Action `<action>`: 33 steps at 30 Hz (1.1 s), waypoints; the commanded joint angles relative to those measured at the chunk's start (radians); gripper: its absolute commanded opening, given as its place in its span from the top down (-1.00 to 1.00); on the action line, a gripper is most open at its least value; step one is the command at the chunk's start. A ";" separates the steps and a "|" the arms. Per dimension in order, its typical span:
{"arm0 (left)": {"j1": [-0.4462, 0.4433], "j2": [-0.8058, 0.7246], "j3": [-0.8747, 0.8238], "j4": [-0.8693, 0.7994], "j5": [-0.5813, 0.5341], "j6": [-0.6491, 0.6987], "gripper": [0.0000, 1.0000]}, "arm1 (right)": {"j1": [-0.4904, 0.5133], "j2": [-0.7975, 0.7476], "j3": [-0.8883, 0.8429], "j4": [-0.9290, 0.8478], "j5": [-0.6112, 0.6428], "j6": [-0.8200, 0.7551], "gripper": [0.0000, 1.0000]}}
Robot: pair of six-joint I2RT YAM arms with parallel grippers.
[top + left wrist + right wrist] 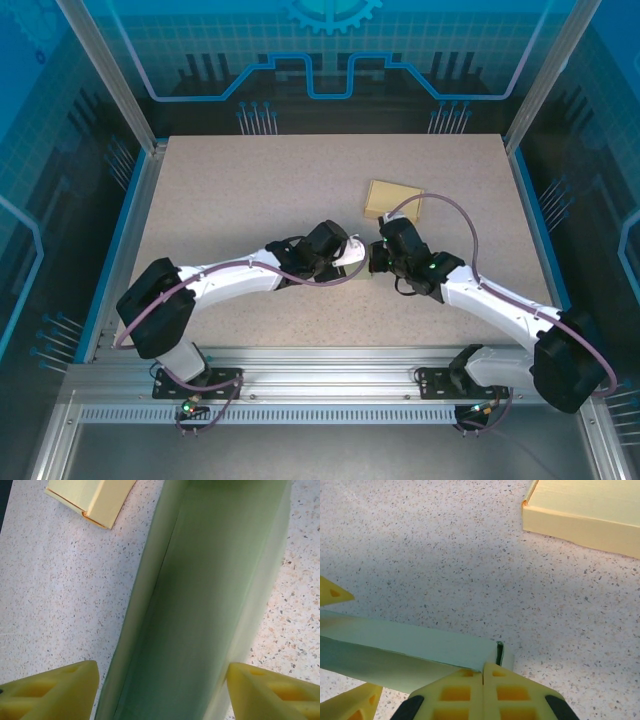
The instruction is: Fold the paper box
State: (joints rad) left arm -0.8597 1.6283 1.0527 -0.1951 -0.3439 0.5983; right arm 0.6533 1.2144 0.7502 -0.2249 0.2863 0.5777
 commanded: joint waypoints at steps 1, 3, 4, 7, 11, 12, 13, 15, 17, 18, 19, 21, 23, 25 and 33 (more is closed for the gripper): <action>-0.009 0.018 -0.016 0.061 -0.018 -0.043 -0.39 | 0.037 -0.004 -0.025 0.011 -0.023 0.053 1.00; -0.009 0.016 -0.019 0.065 -0.019 -0.045 -0.39 | 0.044 -0.005 -0.028 0.015 -0.016 0.046 1.00; -0.009 0.015 -0.020 0.065 -0.020 -0.047 -0.40 | 0.044 -0.003 -0.030 0.013 -0.013 0.043 1.00; -0.009 0.000 -0.029 0.080 -0.020 -0.060 -0.44 | 0.046 0.001 -0.047 0.014 -0.004 0.031 1.00; -0.007 -0.028 -0.050 0.115 -0.020 -0.081 -0.48 | 0.046 -0.002 -0.079 0.024 0.015 0.027 1.00; -0.007 -0.036 -0.055 0.121 -0.019 -0.086 -0.51 | 0.045 -0.003 -0.082 0.023 0.022 0.029 1.00; -0.007 -0.045 -0.061 0.125 -0.017 -0.088 -0.54 | 0.045 -0.004 -0.086 0.022 0.026 0.030 1.00; -0.007 -0.070 -0.078 0.142 -0.004 -0.101 -0.56 | 0.045 -0.006 -0.086 0.021 0.029 0.031 1.00; -0.007 -0.099 -0.093 0.147 0.008 -0.113 -0.56 | 0.048 -0.010 -0.083 0.022 0.030 0.031 1.00; -0.007 -0.117 -0.101 0.146 0.014 -0.118 -0.57 | 0.048 -0.015 -0.080 0.021 0.031 0.031 1.00; -0.007 -0.136 -0.106 0.141 0.019 -0.124 -0.57 | 0.048 -0.019 -0.080 0.019 0.034 0.031 1.00; -0.007 -0.184 -0.122 0.126 0.027 -0.137 -0.57 | 0.050 -0.034 -0.077 0.015 0.038 0.031 1.00; -0.007 -0.230 -0.140 0.105 0.022 -0.149 -0.56 | 0.050 -0.048 -0.074 0.008 0.040 0.031 1.00; 0.000 -0.274 -0.150 0.064 0.009 -0.173 -0.51 | 0.052 -0.061 -0.067 0.001 0.042 0.031 1.00; 0.064 -0.405 -0.232 -0.052 0.023 -0.270 -0.07 | 0.056 -0.066 -0.050 -0.024 0.046 0.028 1.00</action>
State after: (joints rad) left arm -0.8181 1.2568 0.8639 -0.1722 -0.3389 0.3809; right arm 0.6914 1.1610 0.6823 -0.2245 0.3149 0.5957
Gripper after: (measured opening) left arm 0.536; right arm 0.062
